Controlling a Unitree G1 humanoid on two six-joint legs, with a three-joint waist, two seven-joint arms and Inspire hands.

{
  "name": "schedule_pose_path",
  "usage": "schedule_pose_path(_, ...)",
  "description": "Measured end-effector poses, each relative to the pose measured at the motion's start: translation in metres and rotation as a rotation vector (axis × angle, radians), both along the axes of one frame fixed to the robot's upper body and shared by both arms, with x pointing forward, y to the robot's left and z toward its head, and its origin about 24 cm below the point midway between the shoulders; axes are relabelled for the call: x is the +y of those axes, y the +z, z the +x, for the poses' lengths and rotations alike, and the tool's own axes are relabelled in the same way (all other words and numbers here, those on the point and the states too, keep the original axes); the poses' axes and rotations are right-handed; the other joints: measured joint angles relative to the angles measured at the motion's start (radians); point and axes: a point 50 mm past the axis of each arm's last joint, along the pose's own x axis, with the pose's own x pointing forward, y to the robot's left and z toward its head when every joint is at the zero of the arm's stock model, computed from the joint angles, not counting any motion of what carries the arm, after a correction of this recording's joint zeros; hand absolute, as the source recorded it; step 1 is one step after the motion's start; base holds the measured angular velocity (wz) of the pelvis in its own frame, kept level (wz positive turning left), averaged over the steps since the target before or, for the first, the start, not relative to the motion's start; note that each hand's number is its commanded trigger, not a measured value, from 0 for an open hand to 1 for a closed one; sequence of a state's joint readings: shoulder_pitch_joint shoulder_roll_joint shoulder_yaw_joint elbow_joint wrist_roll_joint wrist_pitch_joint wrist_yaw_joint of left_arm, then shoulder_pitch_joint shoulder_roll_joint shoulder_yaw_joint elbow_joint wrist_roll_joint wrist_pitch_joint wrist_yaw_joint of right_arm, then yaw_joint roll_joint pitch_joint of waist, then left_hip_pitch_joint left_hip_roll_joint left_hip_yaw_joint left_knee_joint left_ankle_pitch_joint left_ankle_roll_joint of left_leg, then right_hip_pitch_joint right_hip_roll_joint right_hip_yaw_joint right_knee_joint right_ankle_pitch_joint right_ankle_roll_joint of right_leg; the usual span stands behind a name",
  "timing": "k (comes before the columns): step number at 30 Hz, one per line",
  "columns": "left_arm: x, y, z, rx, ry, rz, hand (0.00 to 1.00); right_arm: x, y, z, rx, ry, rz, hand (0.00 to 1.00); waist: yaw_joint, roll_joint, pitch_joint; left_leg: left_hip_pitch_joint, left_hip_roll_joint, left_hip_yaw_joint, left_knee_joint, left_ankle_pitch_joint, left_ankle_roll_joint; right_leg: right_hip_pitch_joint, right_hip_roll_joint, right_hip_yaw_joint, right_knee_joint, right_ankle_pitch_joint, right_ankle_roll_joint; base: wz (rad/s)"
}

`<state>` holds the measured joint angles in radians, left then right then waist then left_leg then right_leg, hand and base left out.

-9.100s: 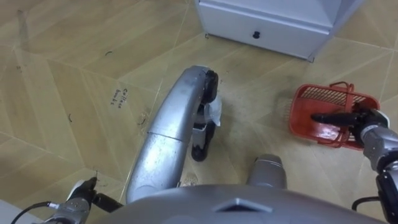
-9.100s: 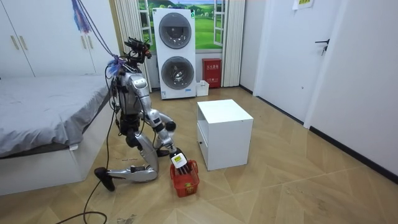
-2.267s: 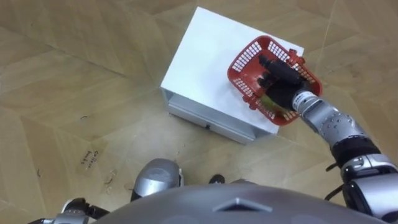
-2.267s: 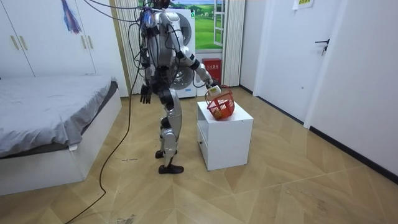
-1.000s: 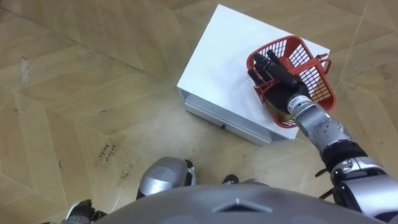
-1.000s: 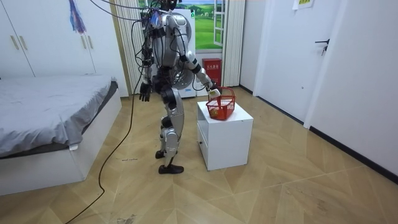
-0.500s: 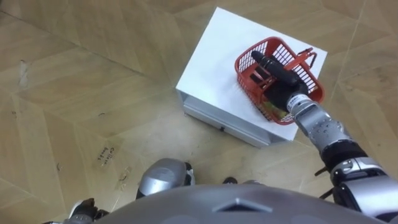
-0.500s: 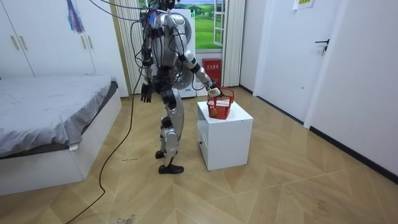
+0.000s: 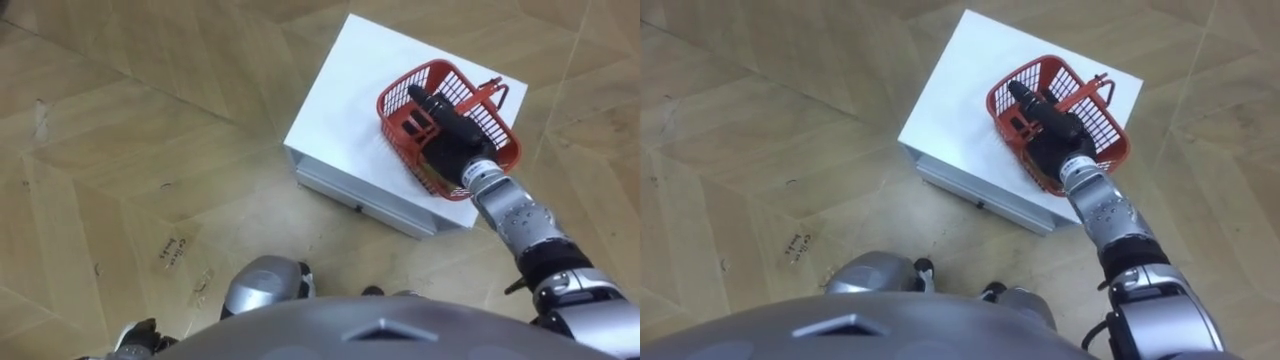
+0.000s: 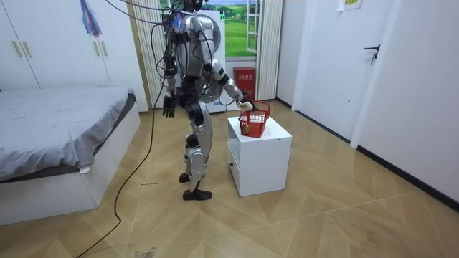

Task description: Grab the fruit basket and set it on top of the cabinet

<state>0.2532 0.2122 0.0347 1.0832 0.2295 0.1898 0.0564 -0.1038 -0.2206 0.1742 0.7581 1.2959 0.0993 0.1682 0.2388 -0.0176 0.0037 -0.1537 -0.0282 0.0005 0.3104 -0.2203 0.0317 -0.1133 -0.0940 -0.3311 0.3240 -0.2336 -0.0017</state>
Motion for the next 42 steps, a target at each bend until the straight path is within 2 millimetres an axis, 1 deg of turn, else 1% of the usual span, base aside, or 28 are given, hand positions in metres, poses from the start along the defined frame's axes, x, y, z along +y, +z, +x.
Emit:
schedule_pose_path(2, -0.001, 0.000, -0.002, 0.003, 0.002, -0.001, 0.00, 0.000, -0.001, -0.004, -0.008, -0.010, 0.022, 0.00, -0.002, 0.005, 0.0014, 0.008, 0.000, 0.000, -0.001, 0.000, 0.000, 0.009, 0.000, 0.000, -0.001, 0.000, 0.000, 0.00)
schedule_pose_path(4, -0.002, -0.001, -0.003, 0.001, 0.001, -0.006, 0.00, -0.002, -0.004, -0.009, -0.012, -0.021, 0.030, 0.00, -0.017, 0.010, 0.0020, 0.007, 0.001, 0.002, 0.000, 0.000, 0.000, 0.008, 0.000, -0.001, -0.001, 0.000, 0.000, 0.00)
schedule_pose_path(7, -0.003, -0.001, -0.004, 0.000, 0.001, -0.008, 0.00, -0.005, -0.009, -0.021, 0.008, -0.027, 0.030, 0.00, -0.019, 0.016, -0.0004, 0.008, 0.002, 0.005, -0.001, -0.001, 0.000, 0.008, 0.000, 0.001, 0.001, 0.000, 0.000, 0.00)
schedule_pose_path(11, -0.003, -0.002, -0.006, 0.003, 0.003, -0.011, 0.00, -0.007, -0.009, -0.024, 0.001, -0.023, 0.030, 0.00, -0.038, 0.023, -0.0010, 0.008, 0.002, 0.008, -0.001, -0.001, 0.000, 0.006, 0.000, 0.004, 0.002, 0.000, 0.000, -0.01)
schedule_pose_path(12, -0.003, -0.002, -0.007, 0.003, 0.004, -0.012, 0.00, -0.007, -0.009, -0.024, -0.006, -0.021, 0.034, 0.00, -0.043, 0.023, -0.0018, 0.010, 0.003, 0.011, -0.004, -0.001, 0.000, 0.002, 0.001, 0.008, 0.002, 0.000, 0.000, -0.12)
schedule_pose_path(16, -0.004, -0.002, -0.007, -0.004, 0.000, -0.014, 0.00, -0.005, -0.004, -0.020, -0.040, -0.011, 0.039, 0.00, -0.047, 0.021, -0.0041, 0.009, 0.006, 0.029, -0.007, -0.001, 0.000, -0.008, 0.005, 0.026, 0.004, 0.001, -0.001, -0.12)
schedule_pose_path(21, -0.003, -0.002, -0.007, -0.004, 0.000, -0.011, 0.00, -0.004, -0.001, -0.018, -0.075, 0.003, 0.049, 0.00, -0.067, 0.016, -0.0046, 0.011, 0.007, 0.032, -0.011, -0.001, 0.000, -0.008, 0.006, 0.029, 0.002, 0.001, -0.001, 0.00)
schedule_pose_path(26, -0.003, -0.001, -0.007, -0.008, 0.001, 0.007, 0.00, -0.005, -0.004, -0.027, -0.073, 0.006, 0.060, 0.00, -0.071, 0.015, -0.0042, 0.011, 0.008, 0.033, -0.013, -0.001, 0.000, -0.009, 0.007, 0.030, 0.001, 0.001, -0.001, 0.00)
schedule_pose_path(29, -0.002, -0.001, -0.007, -0.010, 0.005, 0.009, 0.00, -0.006, -0.007, -0.033, -0.067, 0.001, 0.066, 0.00, -0.081, 0.015, -0.0037, 0.011, 0.009, 0.034, -0.017, -0.001, 0.000, -0.011, 0.007, 0.031, 0.002, 0.001, -0.001, 0.00)
schedule_pose_path(32, -0.003, -0.001, -0.006, -0.019, 0.025, 0.004, 0.00, -0.008, -0.007, -0.035, -0.069, -0.002, 0.068, 0.00, -0.093, 0.011, -0.0052, 0.008, 0.014, 0.040, -0.021, -0.001, 0.000, -0.023, 0.006, 0.040, 0.006, 0.001, -0.001, -0.09)
schedule_pose_path(35, -0.002, -0.001, -0.003, -0.039, 0.033, 0.001, 0.00, -0.008, -0.007, -0.039, -0.074, -0.006, 0.074, 0.00, -0.102, 0.004, -0.0044, 0.010, 0.015, 0.055, -0.020, 0.000, 0.000, -0.025, 0.007, 0.051, 0.007, 0.001, -0.001, -0.12)
schedule_pose_path(37, -0.001, -0.001, 0.001, -0.055, 0.028, 0.002, 0.00, -0.006, -0.005, -0.039, -0.085, -0.002, 0.078, 0.00, -0.105, -0.005, -0.0024, 0.012, 0.016, 0.061, -0.020, 0.000, 0.000, -0.026, 0.007, 0.055, 0.006, 0.001, -0.001, -0.07)
schedule_pose_path(39, -0.001, -0.001, 0.004, -0.064, 0.025, 0.002, 0.00, -0.006, -0.004, -0.039, -0.087, -0.001, 0.079, 0.00, -0.109, -0.014, -0.0028, 0.016, 0.017, 0.069, -0.021, 0.000, 0.000, -0.024, 0.007, 0.059, 0.006, 0.001, -0.001, -0.08)
schedule_pose_path(40, -0.001, -0.001, 0.005, -0.070, 0.023, 0.001, 0.00, -0.006, -0.004, -0.040, -0.088, -0.001, 0.080, 0.00, -0.111, -0.019, -0.0047, 0.020, 0.017, 0.073, -0.021, 0.000, 0.000, -0.023, 0.007, 0.061, 0.006, 0.001, -0.001, -0.07)
schedule_pose_path(42, -0.001, -0.001, 0.006, -0.077, 0.020, 0.000, 0.00, -0.005, -0.003, -0.040, -0.094, 0.000, 0.081, 0.00, -0.119, -0.023, -0.0046, 0.022, 0.018, 0.077, -0.021, 0.000, 0.000, -0.021, 0.007, 0.064, 0.006, 0.001, 0.000, -0.03)
